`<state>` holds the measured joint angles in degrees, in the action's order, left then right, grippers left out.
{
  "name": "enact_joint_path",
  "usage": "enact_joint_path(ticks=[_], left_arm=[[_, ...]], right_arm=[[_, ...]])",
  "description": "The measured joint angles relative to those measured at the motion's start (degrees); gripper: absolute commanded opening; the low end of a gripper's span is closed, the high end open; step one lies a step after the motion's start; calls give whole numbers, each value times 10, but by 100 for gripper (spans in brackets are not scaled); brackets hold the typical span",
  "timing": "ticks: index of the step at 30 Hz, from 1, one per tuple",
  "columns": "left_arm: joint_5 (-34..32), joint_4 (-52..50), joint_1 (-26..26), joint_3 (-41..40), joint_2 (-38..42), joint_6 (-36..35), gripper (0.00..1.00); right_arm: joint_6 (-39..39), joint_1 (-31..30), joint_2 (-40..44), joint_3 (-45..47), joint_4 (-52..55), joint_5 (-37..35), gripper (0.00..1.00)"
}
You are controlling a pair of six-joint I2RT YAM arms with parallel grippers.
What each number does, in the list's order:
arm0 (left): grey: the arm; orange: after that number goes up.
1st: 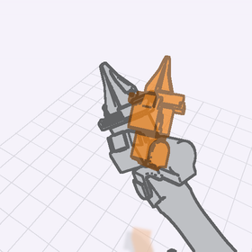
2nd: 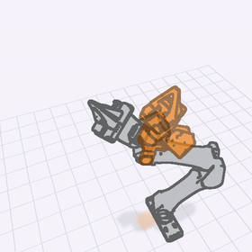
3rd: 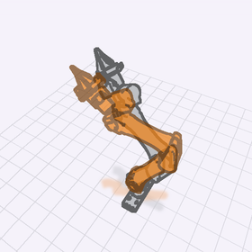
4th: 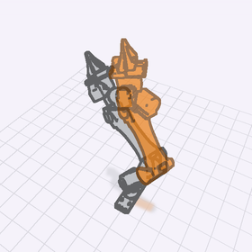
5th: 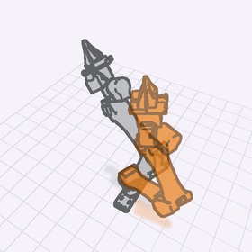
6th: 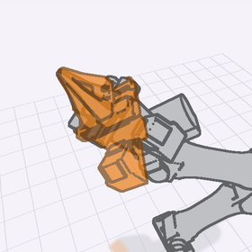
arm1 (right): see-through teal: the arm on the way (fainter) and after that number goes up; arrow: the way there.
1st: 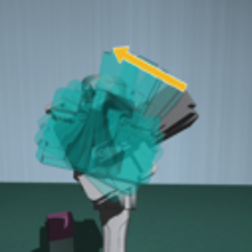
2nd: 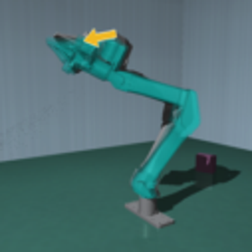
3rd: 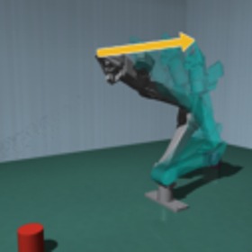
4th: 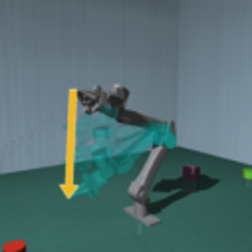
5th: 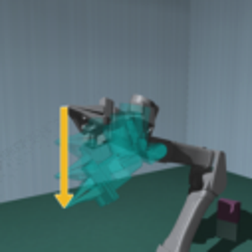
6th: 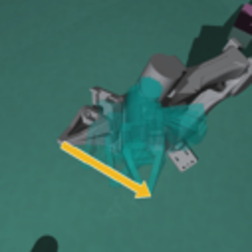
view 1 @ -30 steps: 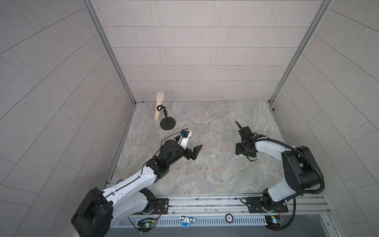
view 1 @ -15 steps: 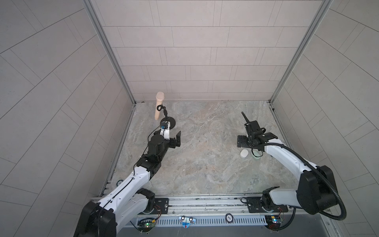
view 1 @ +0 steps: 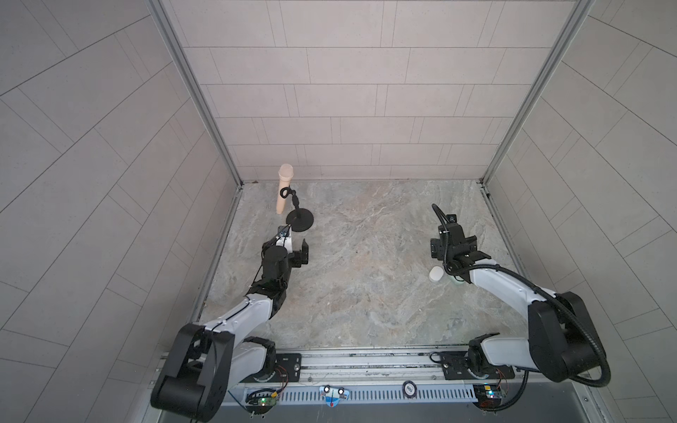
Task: Insert wireless bluetooth earbuds into charging case
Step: Reset both arms
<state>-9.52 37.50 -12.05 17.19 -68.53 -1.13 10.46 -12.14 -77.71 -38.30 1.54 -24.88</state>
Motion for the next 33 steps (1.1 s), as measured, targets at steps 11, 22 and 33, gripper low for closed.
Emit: enact_joint_path(ticks=[11, 22, 33], left_arm=[[-21, 162, 21, -8, -92, -30, 100], [-29, 235, 40, -13, -159, -27, 100], [45, 211, 87, 10, -159, -7, 100]], right_arm=[[-43, 35, -48, 59, -201, -9, 100], [-54, 47, -80, 123, -370, 15, 100], [-56, 50, -94, 137, -425, 26, 100]])
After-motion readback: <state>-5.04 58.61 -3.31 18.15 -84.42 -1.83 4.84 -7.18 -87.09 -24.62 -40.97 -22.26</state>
